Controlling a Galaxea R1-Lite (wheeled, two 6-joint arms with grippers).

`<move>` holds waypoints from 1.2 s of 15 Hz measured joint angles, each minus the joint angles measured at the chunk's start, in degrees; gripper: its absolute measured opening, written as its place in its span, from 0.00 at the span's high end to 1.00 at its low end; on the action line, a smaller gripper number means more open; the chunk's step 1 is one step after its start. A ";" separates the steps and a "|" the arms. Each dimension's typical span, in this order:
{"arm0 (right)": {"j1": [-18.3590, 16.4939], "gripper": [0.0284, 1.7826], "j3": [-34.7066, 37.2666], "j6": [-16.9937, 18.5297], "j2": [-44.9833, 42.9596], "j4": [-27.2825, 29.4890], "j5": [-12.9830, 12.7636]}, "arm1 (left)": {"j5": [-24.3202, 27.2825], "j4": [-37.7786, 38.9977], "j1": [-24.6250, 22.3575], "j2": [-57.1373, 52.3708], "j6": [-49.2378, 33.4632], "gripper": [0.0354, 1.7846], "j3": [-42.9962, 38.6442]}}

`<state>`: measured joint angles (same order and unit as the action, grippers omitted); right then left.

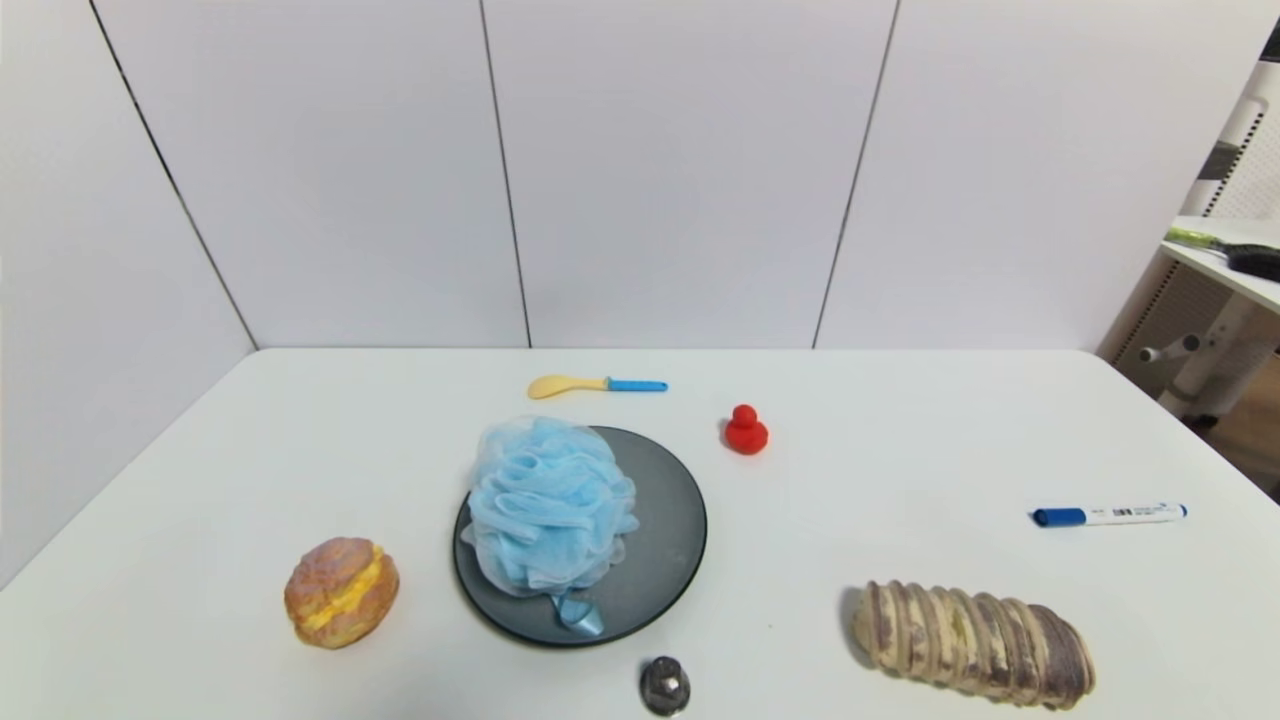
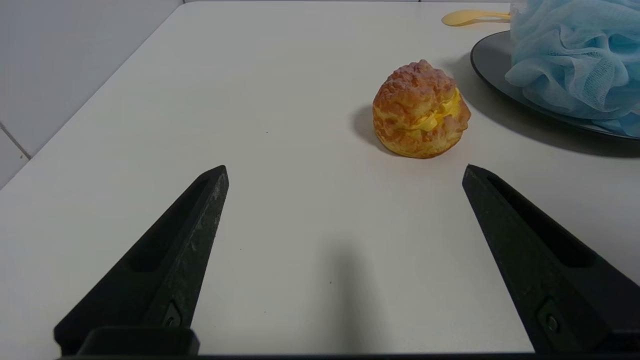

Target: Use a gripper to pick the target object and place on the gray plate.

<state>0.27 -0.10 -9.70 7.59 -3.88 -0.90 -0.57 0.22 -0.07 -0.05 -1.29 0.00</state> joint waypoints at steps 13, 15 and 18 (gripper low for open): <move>-0.27 0.05 0.10 9.05 -7.70 3.72 1.21 | 0.02 0.02 0.00 0.00 0.00 0.06 0.00; -0.27 0.05 0.10 10.11 -7.70 3.69 0.09 | 0.02 0.02 0.00 0.00 -0.02 0.06 0.00; -0.27 0.05 0.10 10.28 -7.70 3.69 0.09 | -0.02 0.00 0.00 0.00 0.02 0.06 0.00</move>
<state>0.00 0.00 0.57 -0.11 -0.18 -0.82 -0.60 0.22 -0.07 -0.05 -1.27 0.00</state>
